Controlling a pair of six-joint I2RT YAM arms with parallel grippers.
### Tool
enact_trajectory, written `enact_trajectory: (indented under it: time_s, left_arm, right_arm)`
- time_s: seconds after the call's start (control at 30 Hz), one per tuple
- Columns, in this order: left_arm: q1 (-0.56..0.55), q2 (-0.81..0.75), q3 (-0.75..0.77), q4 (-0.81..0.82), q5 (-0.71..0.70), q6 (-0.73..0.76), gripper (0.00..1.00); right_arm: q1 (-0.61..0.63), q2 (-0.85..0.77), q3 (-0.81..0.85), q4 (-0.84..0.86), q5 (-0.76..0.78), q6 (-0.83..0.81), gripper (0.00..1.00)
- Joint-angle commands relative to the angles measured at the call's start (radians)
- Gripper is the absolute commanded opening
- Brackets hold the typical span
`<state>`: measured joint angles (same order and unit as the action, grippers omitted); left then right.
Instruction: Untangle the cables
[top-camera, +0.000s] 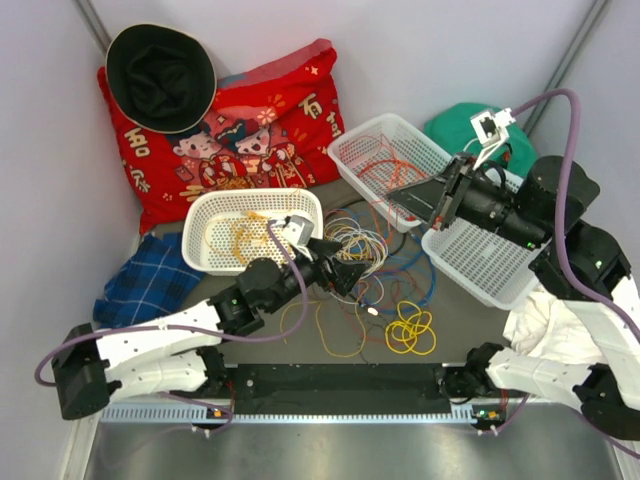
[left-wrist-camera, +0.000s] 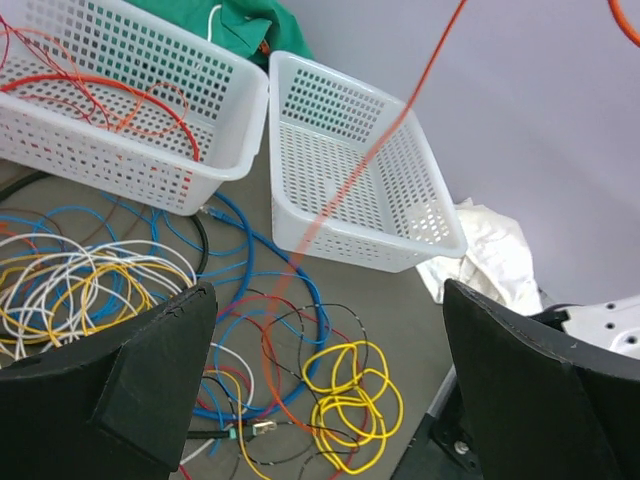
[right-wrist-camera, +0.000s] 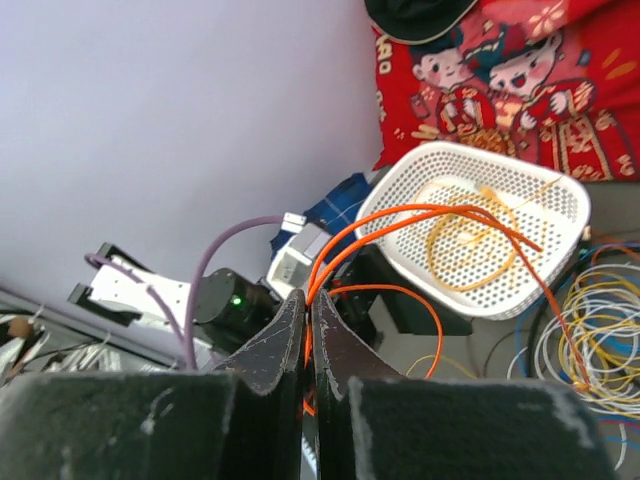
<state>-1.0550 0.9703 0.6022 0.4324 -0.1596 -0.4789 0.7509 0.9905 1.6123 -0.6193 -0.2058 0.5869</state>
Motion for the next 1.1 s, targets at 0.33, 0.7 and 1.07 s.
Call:
enact_trajectory:
  time_s: [0.33, 0.7, 1.07]
  left_arm:
    - [-0.007, 0.146, 0.162, 0.122, -0.061, 0.174, 0.99]
    - [-0.007, -0.154, -0.071, -0.321, -0.319, -0.137, 0.99]
    - [-0.007, -0.538, -0.202, -0.607, -0.382, -0.339, 0.99]
  right_arm:
    - [0.011, -0.055, 0.011, -0.031, 0.033, 0.016, 0.00]
    - [-0.241, 0.243, 0.262, -0.061, 0.261, -0.107, 0.00]
    - [-0.420, 0.600, 0.386, 0.182, 0.307, -0.105, 0.00]
